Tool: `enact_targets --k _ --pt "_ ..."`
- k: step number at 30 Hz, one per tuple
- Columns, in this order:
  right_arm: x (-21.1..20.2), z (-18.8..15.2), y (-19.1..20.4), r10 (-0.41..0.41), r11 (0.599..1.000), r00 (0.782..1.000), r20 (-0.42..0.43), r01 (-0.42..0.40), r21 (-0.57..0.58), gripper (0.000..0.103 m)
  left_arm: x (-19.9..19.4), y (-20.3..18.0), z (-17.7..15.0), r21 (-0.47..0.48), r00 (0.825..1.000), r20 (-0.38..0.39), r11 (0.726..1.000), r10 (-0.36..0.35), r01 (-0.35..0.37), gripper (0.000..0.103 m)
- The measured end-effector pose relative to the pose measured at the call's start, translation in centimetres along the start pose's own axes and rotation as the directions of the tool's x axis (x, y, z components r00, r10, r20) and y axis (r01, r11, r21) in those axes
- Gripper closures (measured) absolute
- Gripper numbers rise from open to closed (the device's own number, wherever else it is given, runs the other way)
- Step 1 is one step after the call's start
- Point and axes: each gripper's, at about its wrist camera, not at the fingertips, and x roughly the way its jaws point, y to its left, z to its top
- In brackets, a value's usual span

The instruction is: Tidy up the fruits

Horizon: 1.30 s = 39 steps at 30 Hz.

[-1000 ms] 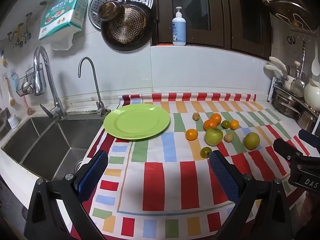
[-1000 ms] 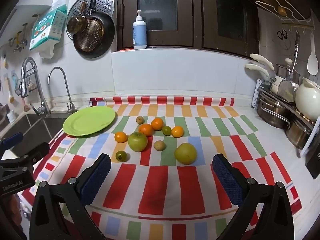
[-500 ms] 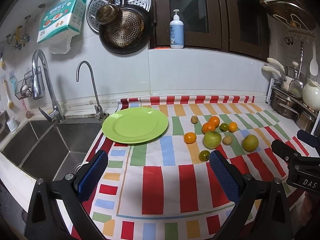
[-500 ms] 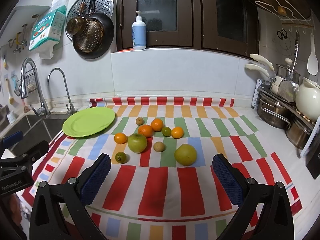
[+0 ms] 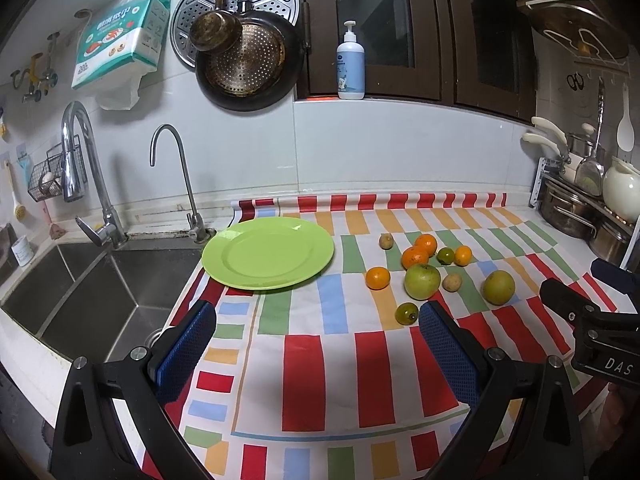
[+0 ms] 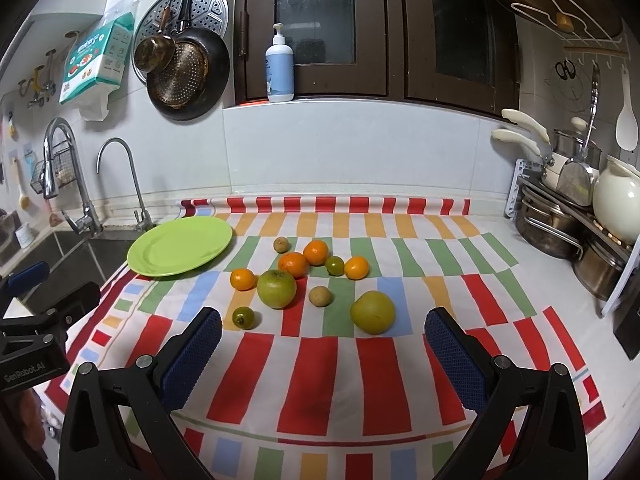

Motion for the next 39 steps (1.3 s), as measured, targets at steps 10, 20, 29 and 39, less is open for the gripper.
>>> enact_targets --k 10,20,29,39 --pt "-0.03 -0.14 -0.01 -0.001 1.0 1.0 -0.001 0.001 0.0 0.0 0.12 -0.05 -0.07 0.003 1.0 -0.001 1.0 -0.006 0.006 0.0" --pt "-0.07 -0.24 0.04 -0.002 1.0 1.0 0.002 0.002 -0.003 0.0 0.21 -0.19 0.05 0.004 1.0 0.005 1.0 -0.006 0.006 0.0" --pt "0.17 0.07 0.1 -0.001 1.0 1.0 0.002 0.001 -0.007 0.0 0.17 -0.22 0.09 0.006 1.0 0.008 1.0 -0.011 0.011 0.0" --pt "0.55 0.2 0.2 0.0 1.0 1.0 -0.003 0.0 -0.012 0.0 0.63 -0.11 0.25 0.006 1.0 -0.003 1.0 -0.019 0.019 0.0"
